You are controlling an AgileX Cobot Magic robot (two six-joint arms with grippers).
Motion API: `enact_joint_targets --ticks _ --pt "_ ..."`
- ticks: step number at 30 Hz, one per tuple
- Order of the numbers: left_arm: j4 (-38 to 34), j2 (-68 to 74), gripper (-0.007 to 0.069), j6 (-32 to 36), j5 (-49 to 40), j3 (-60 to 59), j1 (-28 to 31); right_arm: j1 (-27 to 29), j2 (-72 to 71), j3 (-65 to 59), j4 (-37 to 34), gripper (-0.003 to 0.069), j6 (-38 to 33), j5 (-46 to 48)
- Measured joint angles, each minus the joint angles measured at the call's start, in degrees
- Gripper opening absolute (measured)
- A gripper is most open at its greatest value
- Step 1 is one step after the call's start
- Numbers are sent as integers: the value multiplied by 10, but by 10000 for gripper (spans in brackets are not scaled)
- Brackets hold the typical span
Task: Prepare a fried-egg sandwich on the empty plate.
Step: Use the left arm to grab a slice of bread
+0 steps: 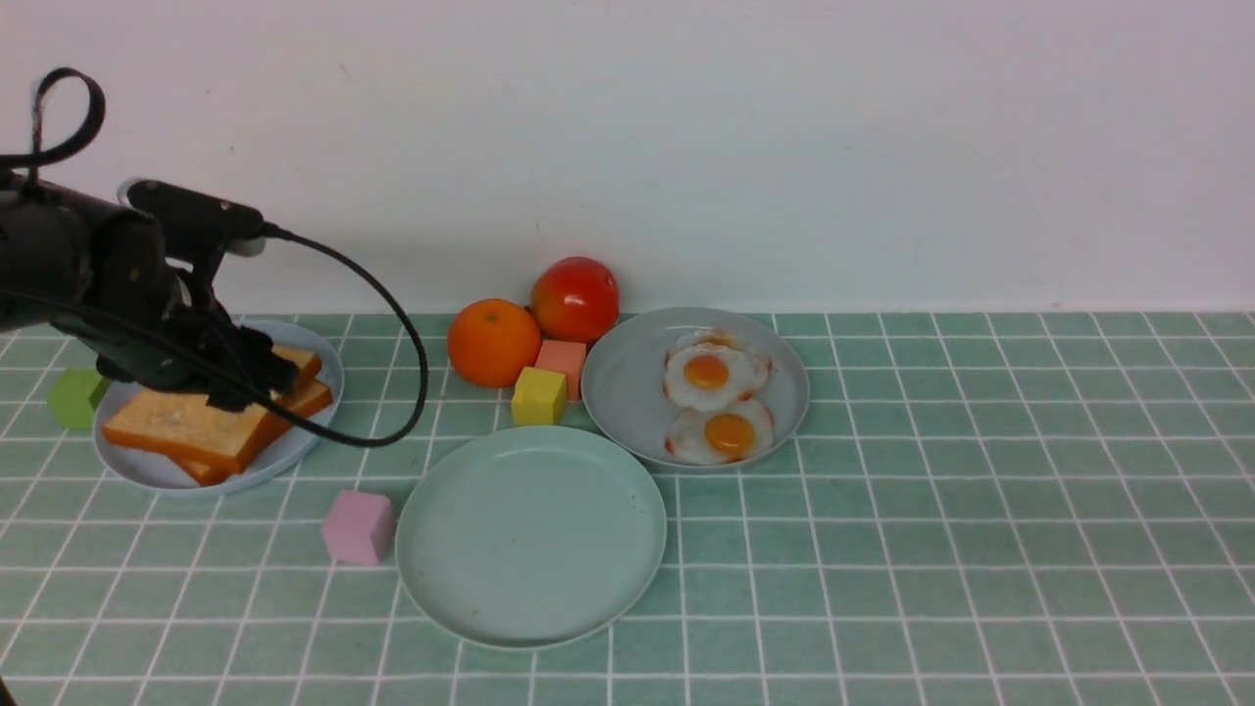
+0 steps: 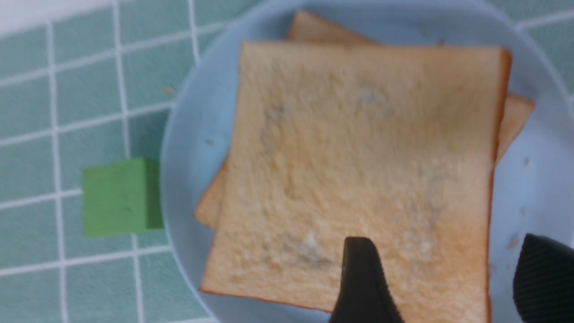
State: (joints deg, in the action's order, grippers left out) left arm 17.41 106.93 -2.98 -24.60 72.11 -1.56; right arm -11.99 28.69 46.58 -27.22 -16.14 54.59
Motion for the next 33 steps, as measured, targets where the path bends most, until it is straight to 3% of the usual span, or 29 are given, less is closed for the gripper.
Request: enact_joint_targets --ticks 9,17,30,33 --pt "-20 18 447 8 -5 -1 0 0 0 0 1 8 0 0" --pt "-60 25 448 62 -17 -1 0 0 0 0 2 9 0 0" --pt "-42 62 445 88 3 1 -1 0 0 0 4 14 0 0" --pt "-40 64 412 88 1 4 -1 0 0 0 1 15 0 0"
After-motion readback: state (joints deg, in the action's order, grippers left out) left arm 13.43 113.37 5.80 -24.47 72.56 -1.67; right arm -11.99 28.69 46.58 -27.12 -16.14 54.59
